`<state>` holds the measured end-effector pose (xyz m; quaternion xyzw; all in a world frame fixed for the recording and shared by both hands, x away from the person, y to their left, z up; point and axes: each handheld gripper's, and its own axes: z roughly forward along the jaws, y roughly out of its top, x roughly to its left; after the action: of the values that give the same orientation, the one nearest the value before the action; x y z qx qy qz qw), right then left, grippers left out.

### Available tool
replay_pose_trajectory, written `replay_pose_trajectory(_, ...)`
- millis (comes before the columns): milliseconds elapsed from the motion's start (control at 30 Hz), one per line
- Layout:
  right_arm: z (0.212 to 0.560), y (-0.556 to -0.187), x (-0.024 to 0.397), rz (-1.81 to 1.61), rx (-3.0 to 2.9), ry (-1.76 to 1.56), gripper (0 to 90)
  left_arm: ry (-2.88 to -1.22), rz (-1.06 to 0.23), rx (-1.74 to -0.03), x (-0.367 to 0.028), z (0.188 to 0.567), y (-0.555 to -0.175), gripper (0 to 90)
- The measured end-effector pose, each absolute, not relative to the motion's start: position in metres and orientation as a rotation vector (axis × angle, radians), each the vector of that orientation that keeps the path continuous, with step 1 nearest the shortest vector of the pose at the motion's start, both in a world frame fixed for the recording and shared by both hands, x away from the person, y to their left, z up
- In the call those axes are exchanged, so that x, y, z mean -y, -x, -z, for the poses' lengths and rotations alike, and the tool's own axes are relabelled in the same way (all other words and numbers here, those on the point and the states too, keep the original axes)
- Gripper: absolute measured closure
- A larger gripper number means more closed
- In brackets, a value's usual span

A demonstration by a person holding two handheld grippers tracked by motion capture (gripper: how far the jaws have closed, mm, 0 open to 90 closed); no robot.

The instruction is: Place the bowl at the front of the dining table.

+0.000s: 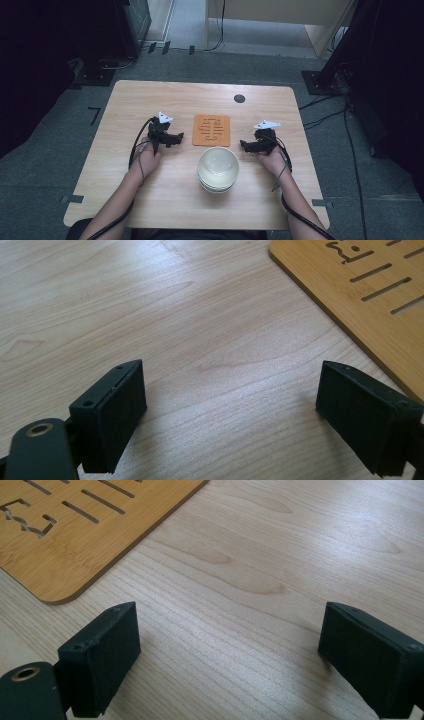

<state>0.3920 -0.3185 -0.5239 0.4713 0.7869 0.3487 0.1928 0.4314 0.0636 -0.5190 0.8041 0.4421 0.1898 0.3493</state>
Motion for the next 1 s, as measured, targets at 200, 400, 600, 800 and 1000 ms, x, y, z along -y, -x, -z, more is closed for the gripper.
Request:
replay_pose_trajectory(200, 0.524, -0.393, 0.318, -0.978, -2.207, -1.332, 8.9, -2.083, -0.490, -1.146, -0.064, 0.519, -0.431, 12.3)
replay_pose_trajectory(400, 0.524, -0.395, 0.315, -0.977, -2.207, -1.331, 9.0, -2.082, -0.489, -1.146, -0.064, 0.519, -0.431, 12.3)
replay_pose_trajectory(600, 0.515, -0.395, 0.317, -0.967, -2.200, -1.289, 20.3, -2.074, -0.477, -1.148, -0.065, 0.519, -0.432, 12.2)
replay_pose_trajectory(800, 0.511, -0.394, 0.318, -1.020, -2.207, -1.323, 20.3, -2.076, -0.480, -1.146, -0.064, 0.519, -0.432, 12.2)
replay_pose_trajectory(1000, 0.509, -0.395, 0.315, -1.051, -2.242, -1.366, 19.1, -2.069, -0.471, -1.147, -0.065, 0.519, -0.433, 12.2)
